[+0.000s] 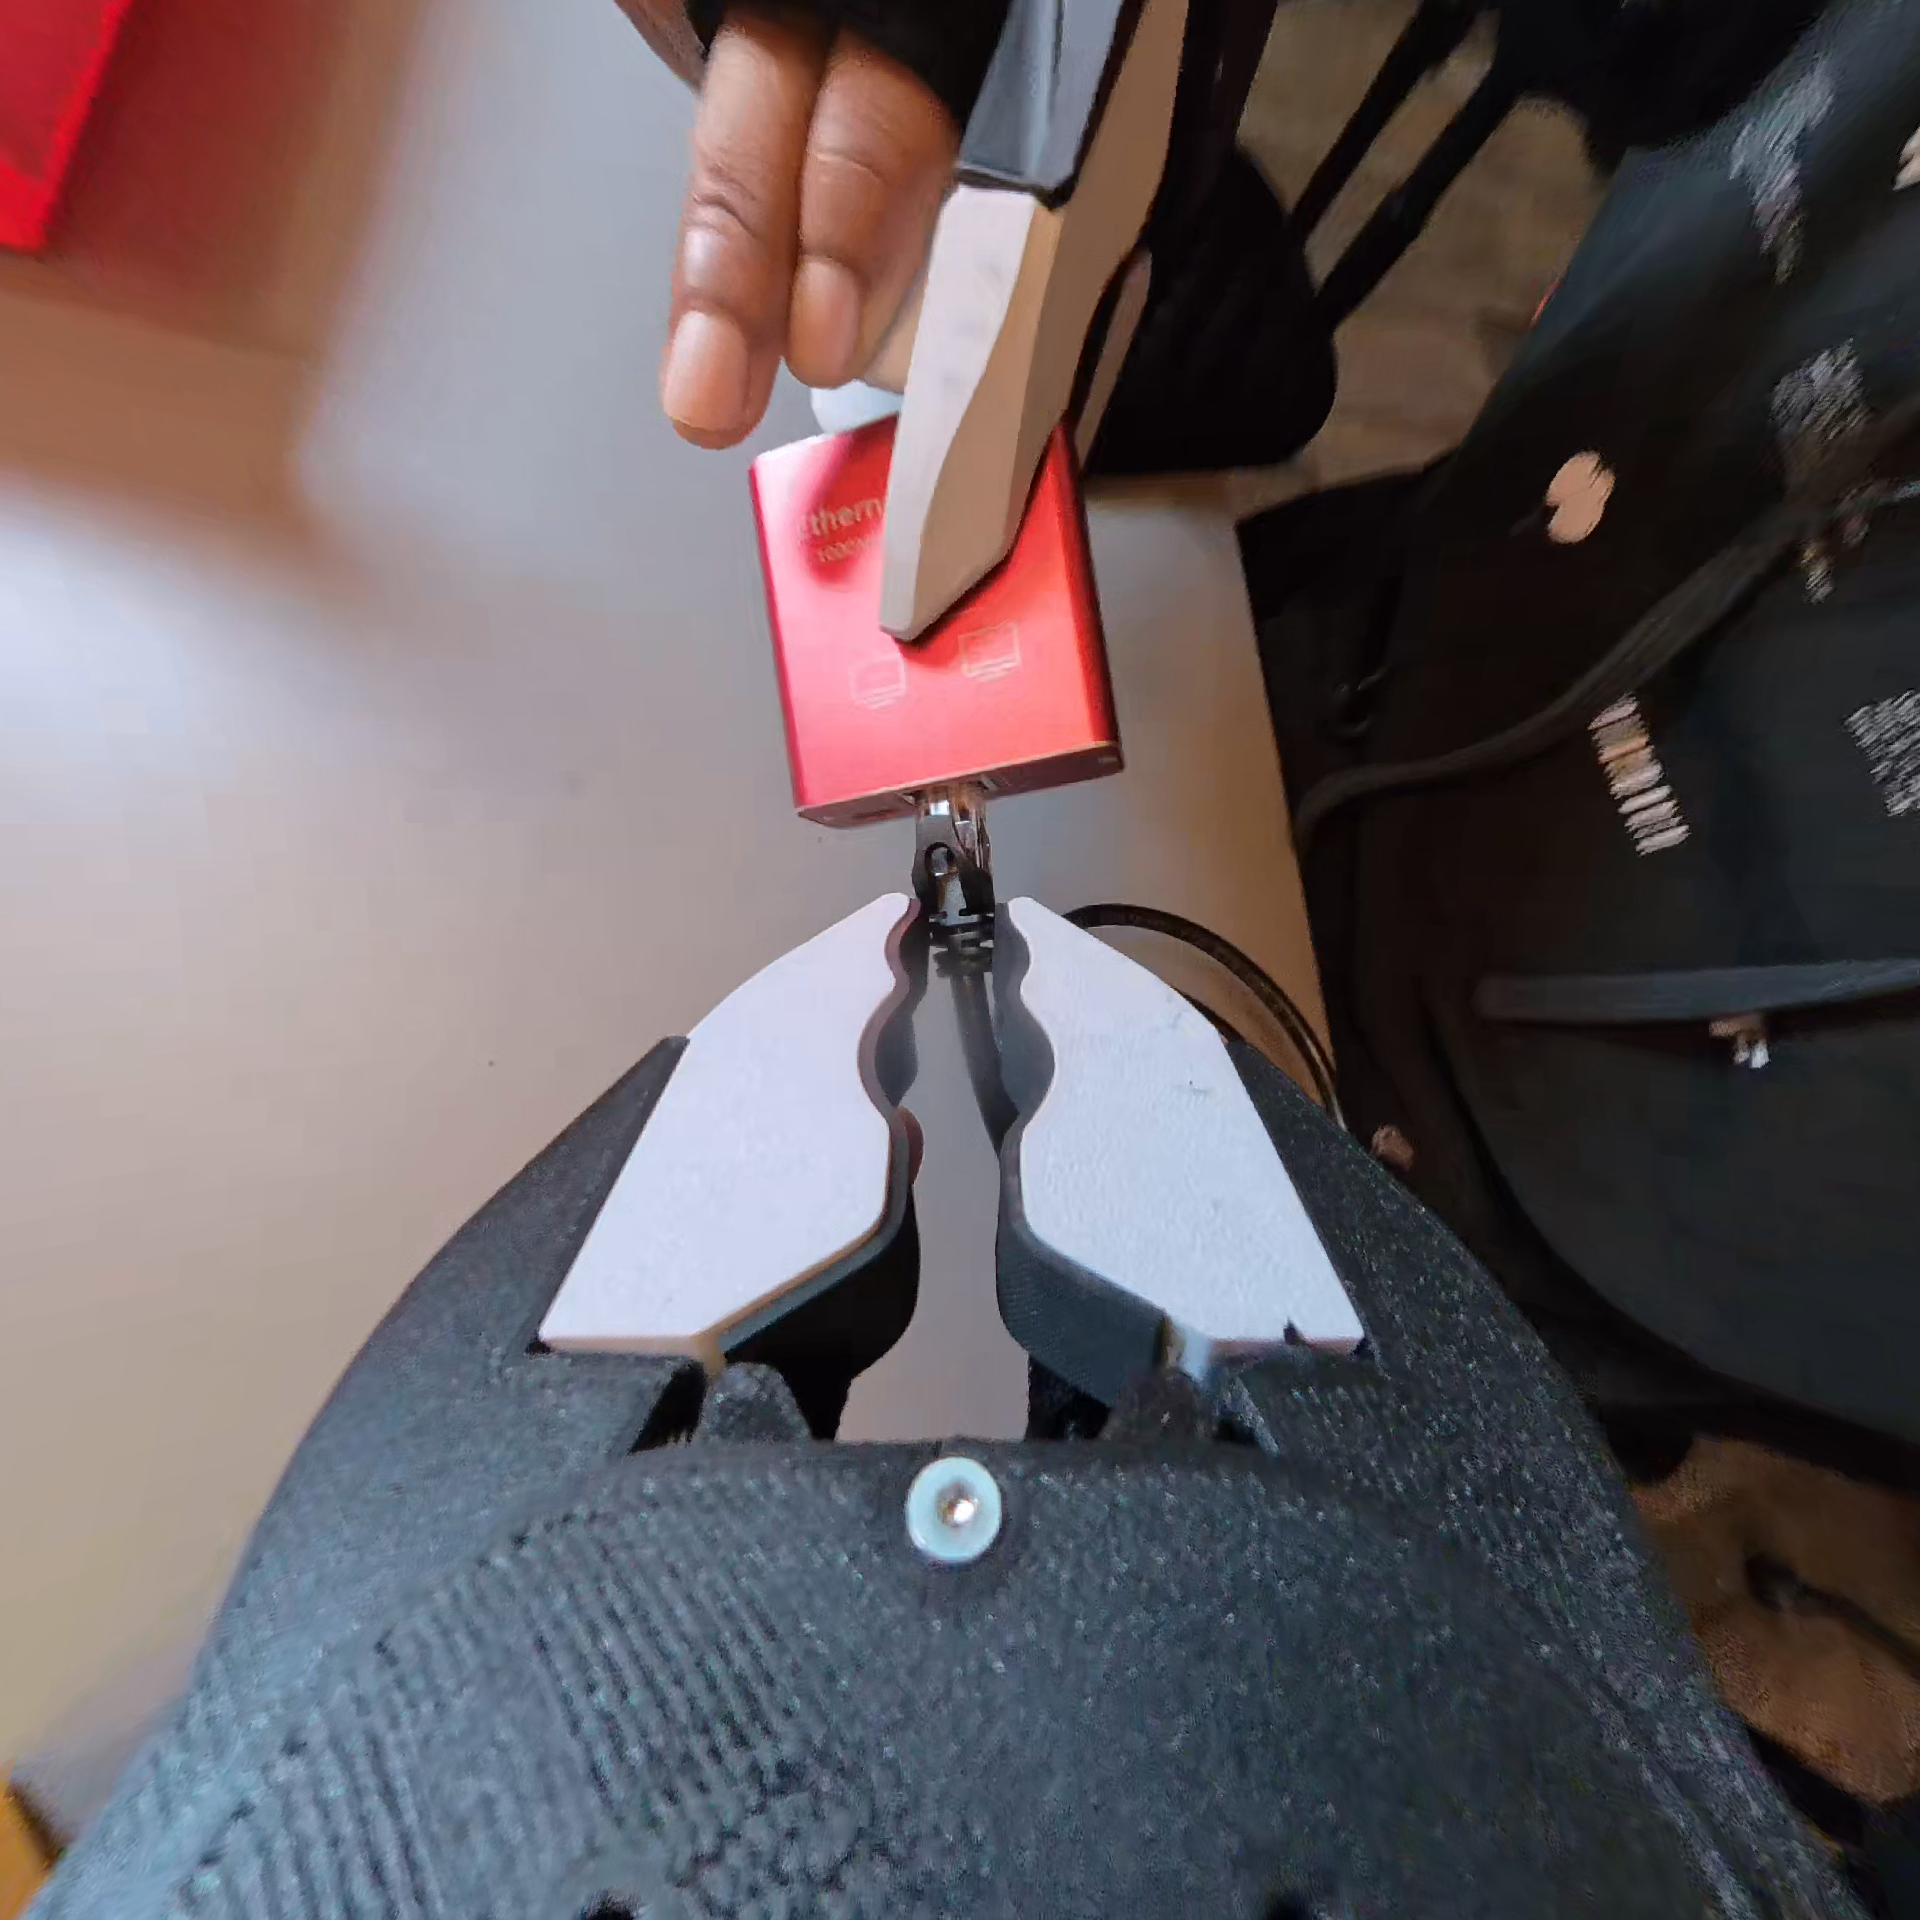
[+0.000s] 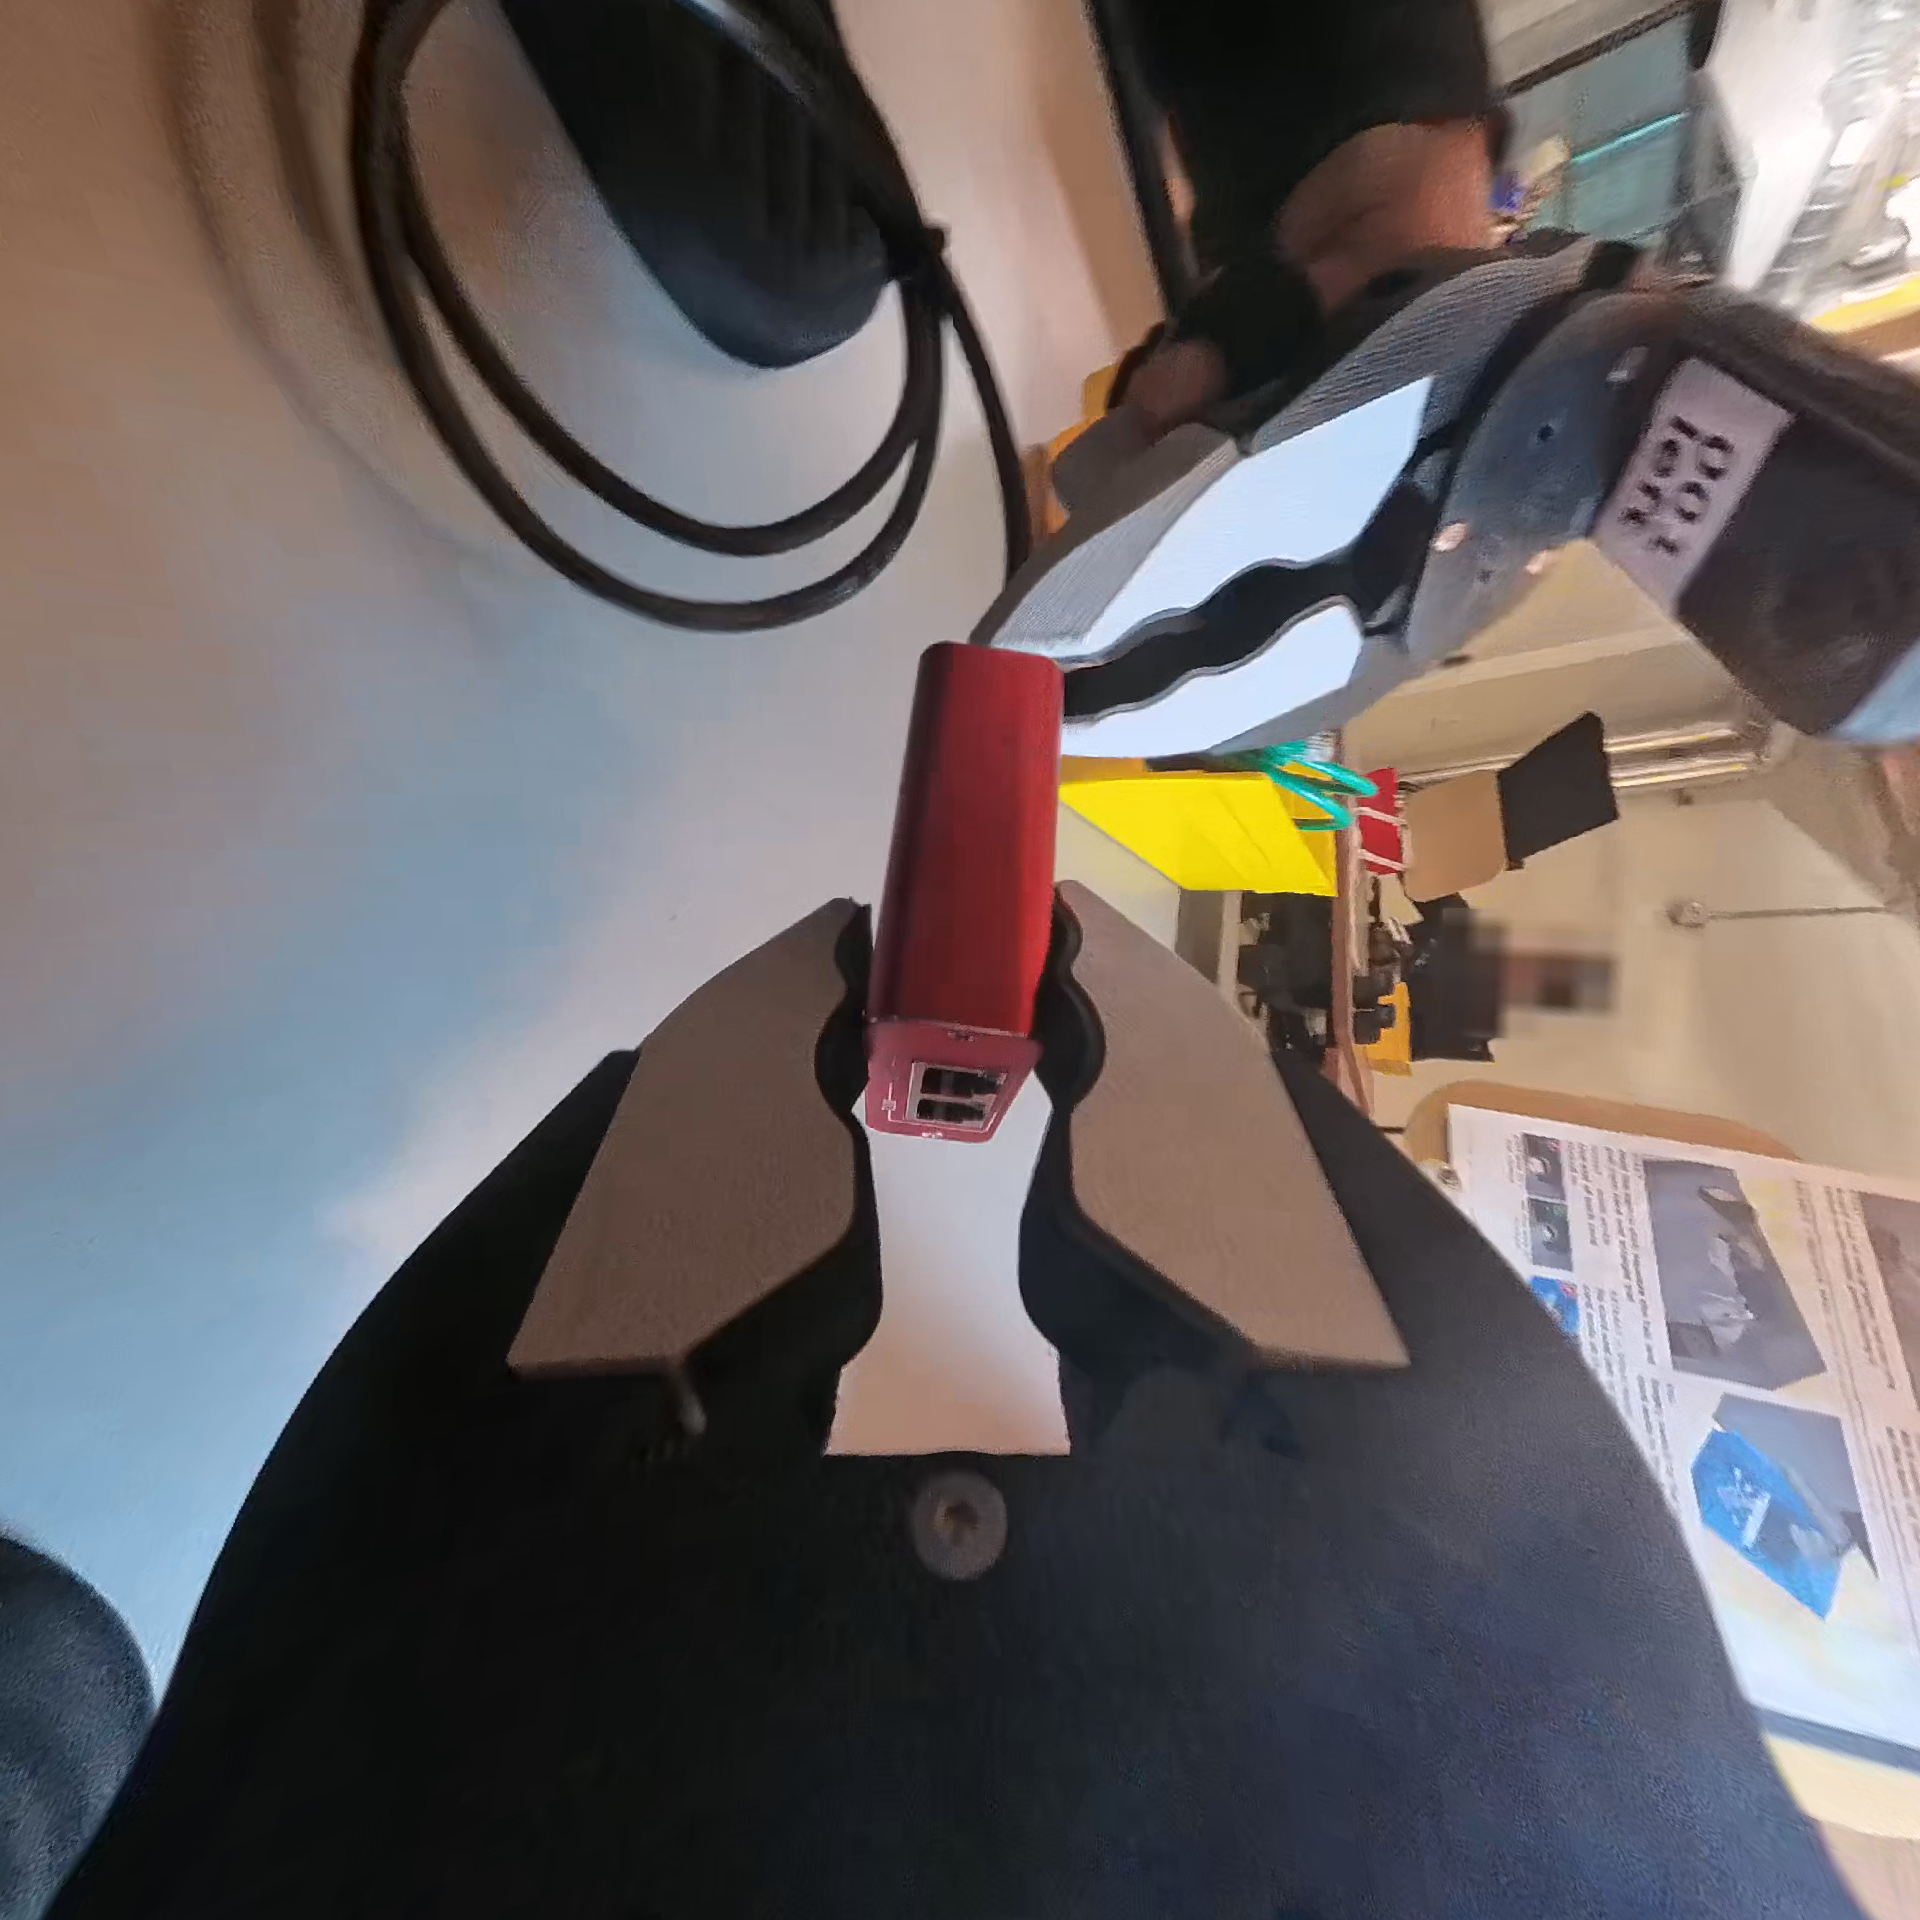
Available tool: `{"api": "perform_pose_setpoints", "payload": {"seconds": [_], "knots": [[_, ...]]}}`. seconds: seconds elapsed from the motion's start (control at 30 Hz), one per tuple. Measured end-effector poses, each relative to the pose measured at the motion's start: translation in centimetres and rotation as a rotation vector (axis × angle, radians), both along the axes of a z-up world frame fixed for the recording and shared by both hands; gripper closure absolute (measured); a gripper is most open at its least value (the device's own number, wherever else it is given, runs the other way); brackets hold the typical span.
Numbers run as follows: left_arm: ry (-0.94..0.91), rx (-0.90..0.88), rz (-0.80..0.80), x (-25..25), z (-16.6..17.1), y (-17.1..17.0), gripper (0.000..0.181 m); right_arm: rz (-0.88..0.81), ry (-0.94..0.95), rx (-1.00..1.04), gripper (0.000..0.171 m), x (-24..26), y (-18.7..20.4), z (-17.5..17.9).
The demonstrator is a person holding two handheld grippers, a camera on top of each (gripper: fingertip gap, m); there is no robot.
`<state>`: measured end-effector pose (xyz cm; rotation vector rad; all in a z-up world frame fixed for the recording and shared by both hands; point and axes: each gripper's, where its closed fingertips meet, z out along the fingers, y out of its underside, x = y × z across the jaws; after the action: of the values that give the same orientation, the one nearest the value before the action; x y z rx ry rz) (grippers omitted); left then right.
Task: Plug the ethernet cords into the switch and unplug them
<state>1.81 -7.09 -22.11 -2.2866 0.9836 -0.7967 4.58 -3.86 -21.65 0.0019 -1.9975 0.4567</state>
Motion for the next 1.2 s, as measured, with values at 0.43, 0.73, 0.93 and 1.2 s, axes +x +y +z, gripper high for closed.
{"api": "perform_pose_setpoints", "payload": {"seconds": [0.43, 0.73, 0.93, 1.2], "knots": [[-0.041, 0.041, 0.066, 0.0, -0.6, 0.6, 0.17, 0.008, 0.039, -0.027, 0.142, -0.1, -0.4, -0.1], [-0.181, 0.084, 0.277, -2.2, 2.0, 2.0, 0.17, -0.284, 0.118, -0.136, 0.139, -2.8, 3.9, 0.9], [-0.208, 0.057, 0.322, -1.8, 1.5, 2.5, 0.17, -0.386, 0.108, -0.046, 0.142, -4.3, 3.9, -0.3], [-0.17, 0.323, 0.457, -6.7, 6.9, 3.2, 0.155, -0.414, 0.211, -0.034, 0.142, -3.7, 5.9, 0.8]]}}
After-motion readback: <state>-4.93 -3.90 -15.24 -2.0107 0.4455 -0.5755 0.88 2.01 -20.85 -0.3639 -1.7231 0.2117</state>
